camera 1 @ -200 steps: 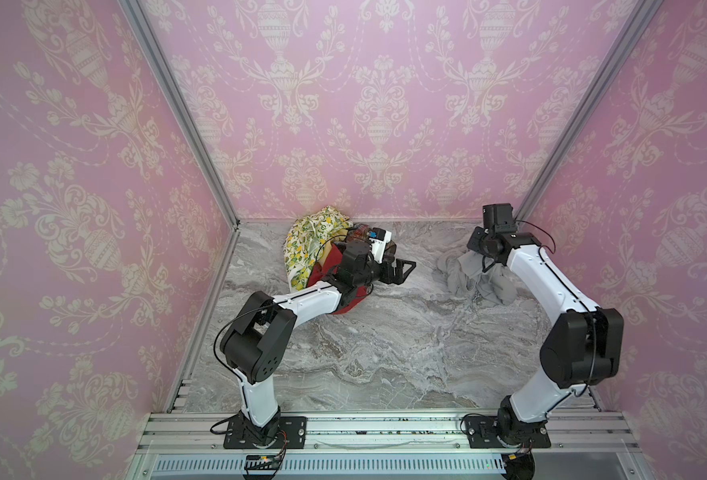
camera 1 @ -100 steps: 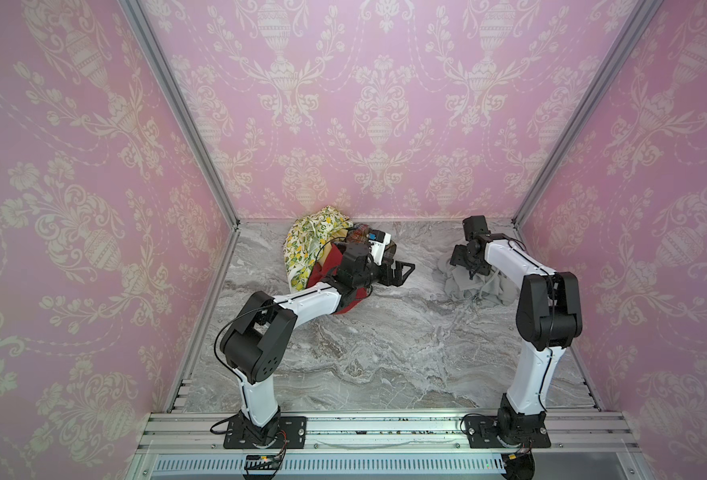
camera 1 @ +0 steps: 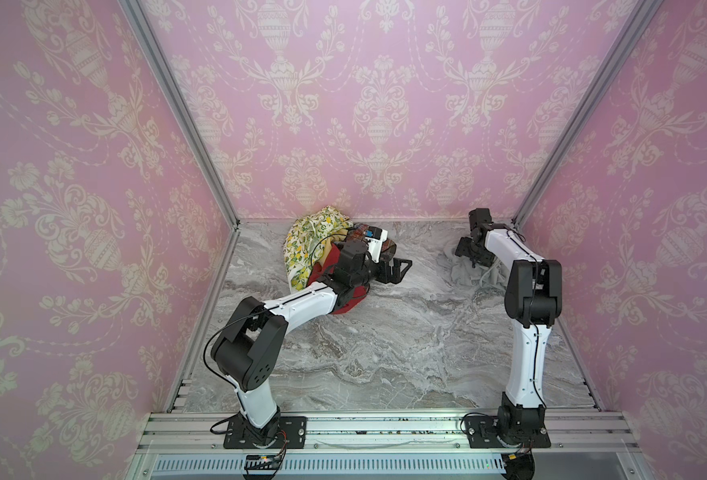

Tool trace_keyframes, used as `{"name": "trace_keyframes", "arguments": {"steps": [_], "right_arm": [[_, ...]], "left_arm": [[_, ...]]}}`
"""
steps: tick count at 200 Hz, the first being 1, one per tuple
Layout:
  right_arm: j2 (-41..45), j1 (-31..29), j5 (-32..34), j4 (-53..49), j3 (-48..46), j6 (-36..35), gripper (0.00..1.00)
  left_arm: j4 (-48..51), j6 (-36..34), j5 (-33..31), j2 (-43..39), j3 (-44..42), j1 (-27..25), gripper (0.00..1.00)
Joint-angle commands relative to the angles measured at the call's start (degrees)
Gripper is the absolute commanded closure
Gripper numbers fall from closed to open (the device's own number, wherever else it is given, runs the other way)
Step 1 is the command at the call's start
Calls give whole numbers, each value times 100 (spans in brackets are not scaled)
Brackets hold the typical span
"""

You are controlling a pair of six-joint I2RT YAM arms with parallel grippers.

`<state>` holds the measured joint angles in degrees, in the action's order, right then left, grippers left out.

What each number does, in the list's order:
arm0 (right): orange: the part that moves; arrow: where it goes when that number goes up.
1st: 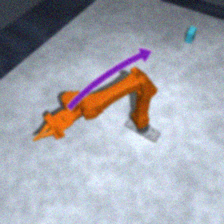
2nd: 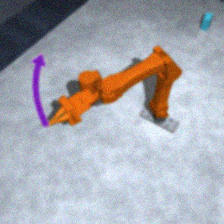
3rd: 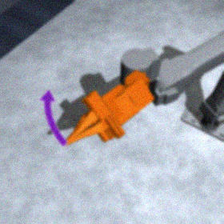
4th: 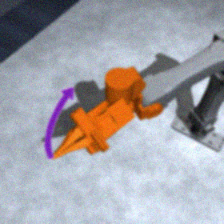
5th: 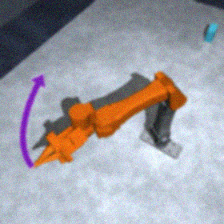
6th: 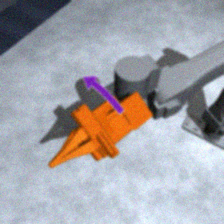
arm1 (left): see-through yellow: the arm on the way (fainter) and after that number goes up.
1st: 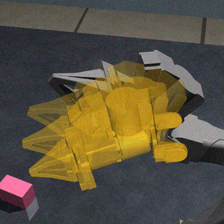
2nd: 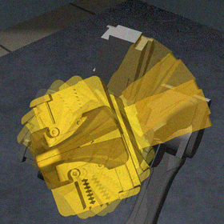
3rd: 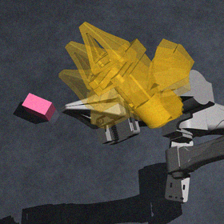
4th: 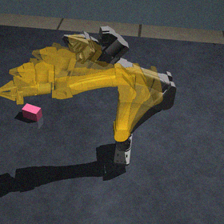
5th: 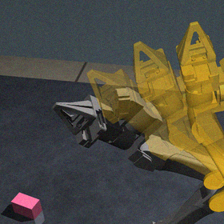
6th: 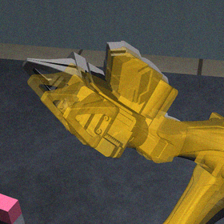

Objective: Pick out a specific cloth from the pile

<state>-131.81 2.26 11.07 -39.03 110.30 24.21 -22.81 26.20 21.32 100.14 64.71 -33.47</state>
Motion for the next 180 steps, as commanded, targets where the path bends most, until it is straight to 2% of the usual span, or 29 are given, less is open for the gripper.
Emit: {"name": "trace_keyframes", "arguments": {"steps": [1,14,28,64,90,126,153,180], "right_arm": [[-547,50,-157,-624,838,-217,19],[-644,68,-152,-796,1272,-265,18],[-461,81,-242,-650,1296,-326,18],[803,81,-510,390,152,-390,10],[1443,88,-676,513,-245,-481,7],[2152,159,-533,464,-795,-843,4],[3176,169,-642,1249,-2051,-1095,3],[4415,166,-1163,2905,-3907,-1219,1]], "left_arm": [[304,-125,-339,-195,7,144,1],[445,-153,-505,-289,7,215,1],[668,-237,-836,-448,7,283,1],[1466,-554,-1649,-1053,12,485,1],[2026,-827,-1815,-1560,-9,700,1],[2717,-1295,-2004,-2236,-37,1130,1],[3132,-1648,-2375,-2740,-164,1562,1],[3396,-1422,-2756,-3106,-420,2535,1]]}}
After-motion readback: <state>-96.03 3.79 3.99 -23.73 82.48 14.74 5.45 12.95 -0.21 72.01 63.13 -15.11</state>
